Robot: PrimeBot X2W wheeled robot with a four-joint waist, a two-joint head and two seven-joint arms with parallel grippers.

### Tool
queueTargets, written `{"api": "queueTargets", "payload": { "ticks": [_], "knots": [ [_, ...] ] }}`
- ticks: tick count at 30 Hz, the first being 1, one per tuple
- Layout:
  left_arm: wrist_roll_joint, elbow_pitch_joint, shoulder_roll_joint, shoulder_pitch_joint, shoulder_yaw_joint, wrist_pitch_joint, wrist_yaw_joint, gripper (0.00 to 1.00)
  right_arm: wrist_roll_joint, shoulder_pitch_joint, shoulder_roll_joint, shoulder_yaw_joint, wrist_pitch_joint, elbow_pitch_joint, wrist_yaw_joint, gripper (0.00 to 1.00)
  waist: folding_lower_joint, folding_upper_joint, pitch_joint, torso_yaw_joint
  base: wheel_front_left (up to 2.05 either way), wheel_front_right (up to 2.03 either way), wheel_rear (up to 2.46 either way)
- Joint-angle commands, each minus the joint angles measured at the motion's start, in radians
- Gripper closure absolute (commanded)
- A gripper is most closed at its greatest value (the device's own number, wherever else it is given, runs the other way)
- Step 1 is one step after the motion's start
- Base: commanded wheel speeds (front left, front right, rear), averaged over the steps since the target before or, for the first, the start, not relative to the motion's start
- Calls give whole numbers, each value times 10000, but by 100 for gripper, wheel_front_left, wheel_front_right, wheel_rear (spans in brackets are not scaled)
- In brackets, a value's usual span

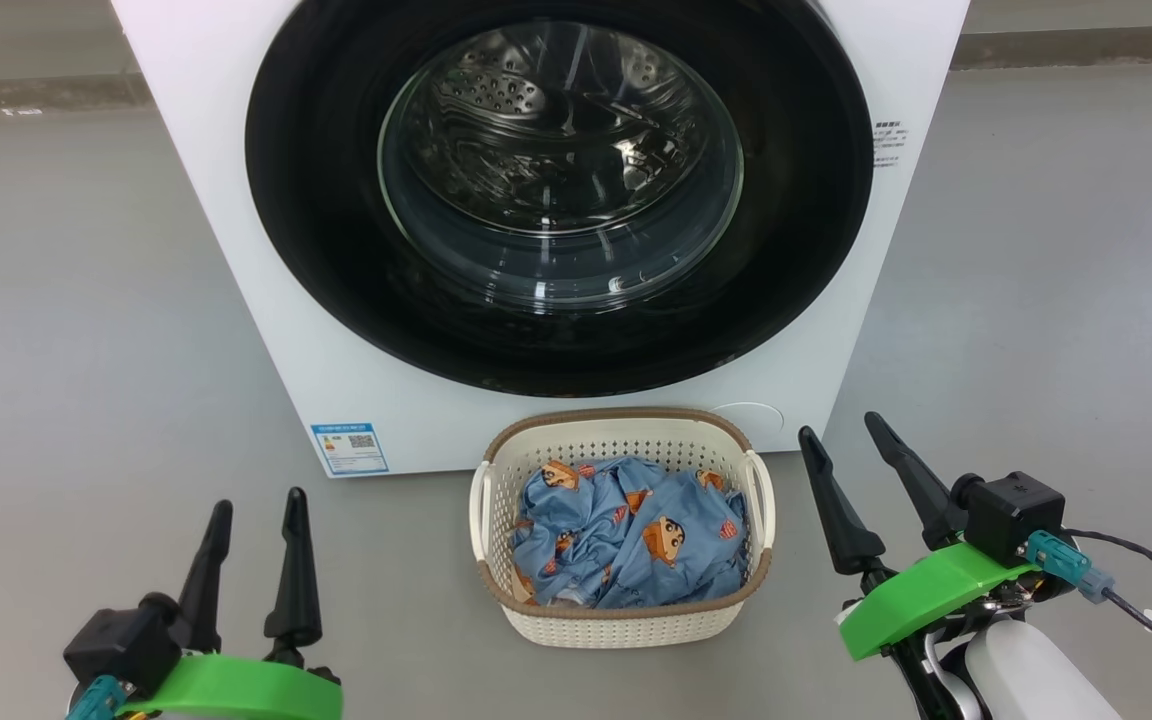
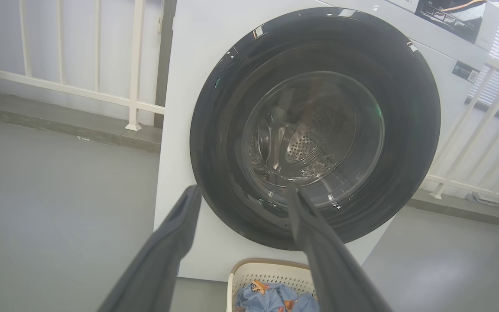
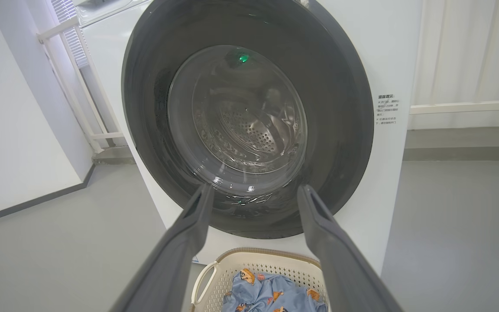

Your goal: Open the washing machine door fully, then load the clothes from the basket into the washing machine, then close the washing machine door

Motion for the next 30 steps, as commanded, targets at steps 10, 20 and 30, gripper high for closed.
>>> {"api": "queueTargets", "payload": {
  "ticks": [10, 20, 30],
  "knots": [
    [-83, -321, 222, -378, 279, -109, -50, 0, -6, -307, -15, 228, -124, -151, 58, 0, 0, -1, 38, 0, 0, 0, 0],
    [-5, -215, 333, -421, 179, -109, -50, 0, -2, -344, 15, 228, -124, -145, 58, 0, 0, -1, 56, -5, 0, 0, 0],
    [182, -166, 327, -446, 283, -109, -48, 0, -13, -383, 62, 166, -124, -151, 58, 0, 0, -1, 137, -38, 43, 43, -86]
  ]
}}
